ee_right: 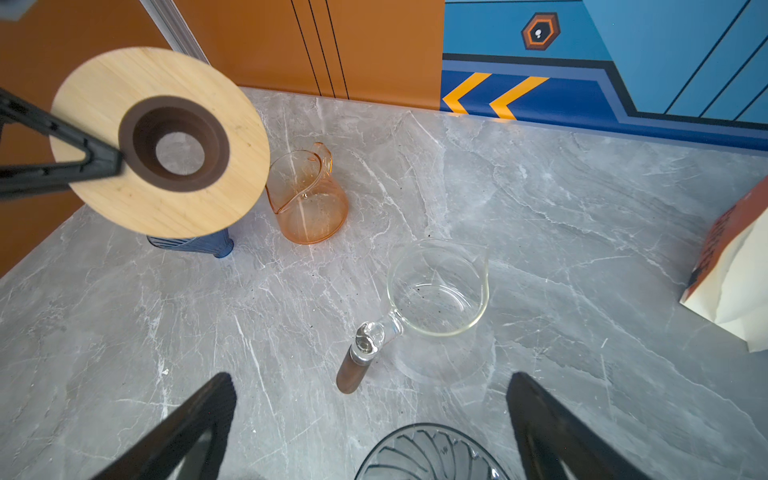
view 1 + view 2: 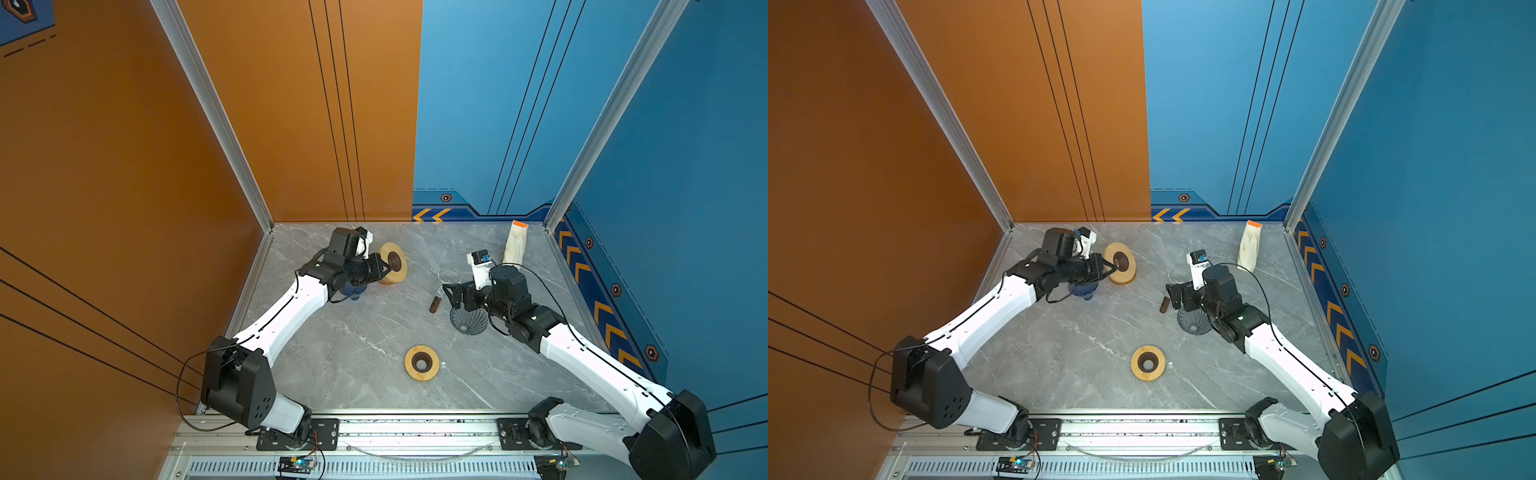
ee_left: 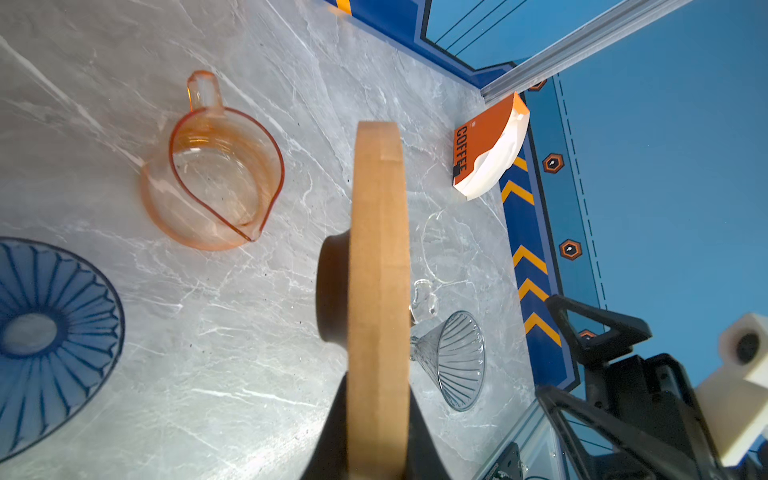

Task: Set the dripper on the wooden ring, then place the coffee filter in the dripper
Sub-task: 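Carry the wooden ring holder with left gripper over the orange glass pitcher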

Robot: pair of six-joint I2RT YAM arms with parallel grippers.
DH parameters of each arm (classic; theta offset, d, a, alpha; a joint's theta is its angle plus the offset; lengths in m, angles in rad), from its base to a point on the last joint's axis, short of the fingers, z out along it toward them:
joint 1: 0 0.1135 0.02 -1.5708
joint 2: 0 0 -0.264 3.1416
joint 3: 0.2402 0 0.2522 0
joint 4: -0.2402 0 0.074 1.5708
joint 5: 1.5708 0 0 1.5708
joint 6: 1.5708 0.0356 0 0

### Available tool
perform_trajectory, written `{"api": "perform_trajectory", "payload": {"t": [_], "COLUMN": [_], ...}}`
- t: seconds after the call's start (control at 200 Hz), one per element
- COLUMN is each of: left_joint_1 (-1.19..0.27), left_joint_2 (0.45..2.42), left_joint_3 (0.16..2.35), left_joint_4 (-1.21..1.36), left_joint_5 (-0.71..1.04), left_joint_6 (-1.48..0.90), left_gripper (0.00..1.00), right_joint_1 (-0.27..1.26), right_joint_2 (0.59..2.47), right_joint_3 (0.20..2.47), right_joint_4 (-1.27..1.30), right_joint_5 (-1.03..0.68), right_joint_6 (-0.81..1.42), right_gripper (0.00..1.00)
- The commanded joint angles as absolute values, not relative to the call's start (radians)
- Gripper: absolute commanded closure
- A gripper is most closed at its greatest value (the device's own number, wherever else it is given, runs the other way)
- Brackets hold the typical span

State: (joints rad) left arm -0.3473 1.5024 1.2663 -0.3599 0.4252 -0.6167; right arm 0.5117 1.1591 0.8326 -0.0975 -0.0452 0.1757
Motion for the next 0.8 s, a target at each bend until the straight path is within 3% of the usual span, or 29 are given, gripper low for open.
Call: {"api": "perform_trajectory", "payload": {"t": [0.0,0.305,0.796], "left_joint_1": [-0.304,-0.212,-0.149], "left_joint_2": [1.551,1.675,1.900], "left_joint_3": [1.319,1.329,1.470], "left_joint_4": [-0.332,-0.118,-0.137], "left_joint_5": [0.528,0.697,0.874], "left_joint_6": [-0.600,-0.713,-0.715], "left_gripper": [1.00,1.00,1.00], "right_joint_1": [0.526,0.547,0.569], "right_joint_2": [1.185,1.238,1.243], "right_joint_3": [0.889,0.926,0.942], "right_joint_4": [-0.120,-0.115,-0.143], "right_joint_5": [-0.041,-0.038,-0.003], "right_joint_6": [0.147,0.144,0.136], "right_gripper": [0.00,0.00,0.00]}}
